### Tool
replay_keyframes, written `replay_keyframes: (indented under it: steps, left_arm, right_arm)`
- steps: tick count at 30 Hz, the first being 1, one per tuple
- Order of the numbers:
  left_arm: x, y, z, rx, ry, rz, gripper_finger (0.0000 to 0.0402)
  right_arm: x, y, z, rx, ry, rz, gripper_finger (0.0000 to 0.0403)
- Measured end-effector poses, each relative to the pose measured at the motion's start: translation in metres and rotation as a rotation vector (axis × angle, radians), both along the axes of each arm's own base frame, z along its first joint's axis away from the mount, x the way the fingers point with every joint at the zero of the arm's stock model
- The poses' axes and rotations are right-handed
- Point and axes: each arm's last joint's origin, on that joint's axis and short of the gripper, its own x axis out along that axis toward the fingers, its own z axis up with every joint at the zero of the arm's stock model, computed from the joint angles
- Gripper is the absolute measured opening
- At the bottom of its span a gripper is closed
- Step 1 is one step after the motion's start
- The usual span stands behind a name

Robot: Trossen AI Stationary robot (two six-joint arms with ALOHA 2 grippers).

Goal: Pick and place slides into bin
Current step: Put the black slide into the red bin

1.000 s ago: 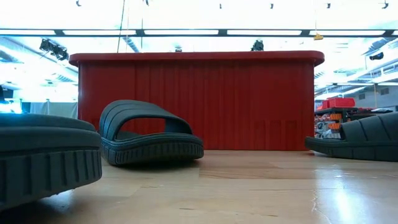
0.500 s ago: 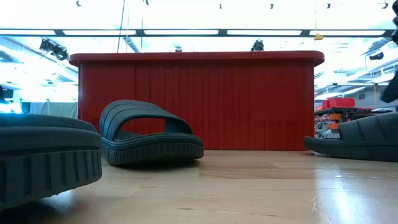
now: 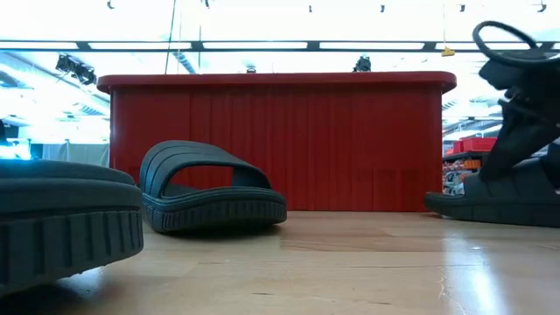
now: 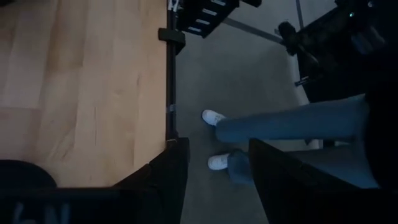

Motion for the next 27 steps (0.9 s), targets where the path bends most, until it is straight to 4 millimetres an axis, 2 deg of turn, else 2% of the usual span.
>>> replay_keyframes:
  steps: [5, 11, 15, 18, 23, 27]
  left_arm:
    - [0.0, 0.0, 0.0, 0.003, -0.002, -0.001, 0.0172]
    - [0.0, 0.0, 0.0, 0.003, -0.002, -0.003, 0.0172]
    - [0.001, 0.003, 0.0, 0.003, -0.003, 0.004, 0.0172]
    - [0.005, 0.008, 0.0, 0.007, -0.009, 0.056, 0.0171]
    - [0.018, 0.031, 0.001, -0.005, -0.015, 0.254, 0.017]
    - [0.033, 0.052, 0.008, -0.095, -0.062, 0.345, 0.0175]
  right_arm:
    - [0.003, 0.002, -0.005, 0.081, -0.043, 0.003, 0.0155]
    - [0.004, 0.029, 0.01, 0.141, 0.06, 0.222, 0.0024]
    - [0.001, 0.053, 0.029, 0.174, 0.076, 0.338, 0.0019]
    - [0.002, 0.074, 0.057, 0.131, 0.073, 0.494, 0.0012]
    - [0.008, 0.112, 0.13, -0.053, 0.012, 0.913, 0.0013]
    - [0.009, 0.119, 0.191, -0.258, -0.025, 1.102, 0.0008]
